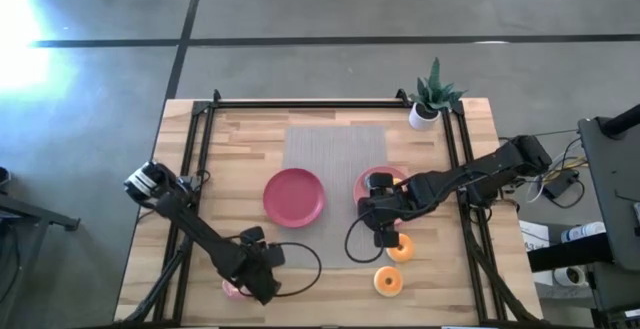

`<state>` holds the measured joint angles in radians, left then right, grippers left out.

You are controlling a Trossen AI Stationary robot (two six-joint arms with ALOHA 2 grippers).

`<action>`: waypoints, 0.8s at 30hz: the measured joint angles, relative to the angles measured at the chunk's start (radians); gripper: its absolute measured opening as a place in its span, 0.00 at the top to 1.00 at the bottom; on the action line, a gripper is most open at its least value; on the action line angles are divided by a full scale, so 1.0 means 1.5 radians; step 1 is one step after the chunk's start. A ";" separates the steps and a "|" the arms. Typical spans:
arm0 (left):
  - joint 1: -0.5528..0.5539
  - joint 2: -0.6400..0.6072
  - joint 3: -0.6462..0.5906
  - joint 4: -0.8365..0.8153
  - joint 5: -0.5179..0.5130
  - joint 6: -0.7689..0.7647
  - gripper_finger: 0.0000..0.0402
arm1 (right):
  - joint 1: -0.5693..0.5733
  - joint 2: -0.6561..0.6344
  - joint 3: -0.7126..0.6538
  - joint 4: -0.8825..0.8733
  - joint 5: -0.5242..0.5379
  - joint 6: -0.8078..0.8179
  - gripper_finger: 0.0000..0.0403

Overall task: Pick & Place donuts
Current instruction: Put the small pink donut on the light pink plate

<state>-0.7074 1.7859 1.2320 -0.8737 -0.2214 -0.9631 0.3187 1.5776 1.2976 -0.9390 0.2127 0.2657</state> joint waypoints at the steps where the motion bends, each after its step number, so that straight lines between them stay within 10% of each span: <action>1: -0.002 0.006 0.000 0.003 0.002 0.003 0.59 | 0.000 0.000 0.000 0.000 0.000 0.000 0.55; 14: -0.003 0.065 -0.010 0.005 -0.031 0.024 0.69 | 0.000 0.000 -0.001 0.008 0.035 0.003 0.55; 24: 0.008 0.051 -0.004 0.004 0.014 -0.004 0.98 | 0.003 -0.002 -0.001 0.076 0.022 -0.039 0.56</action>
<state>-0.6953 1.8617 1.2259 -0.8671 -0.2001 -0.9695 0.3233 1.5740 1.2964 -0.8243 0.2451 0.2071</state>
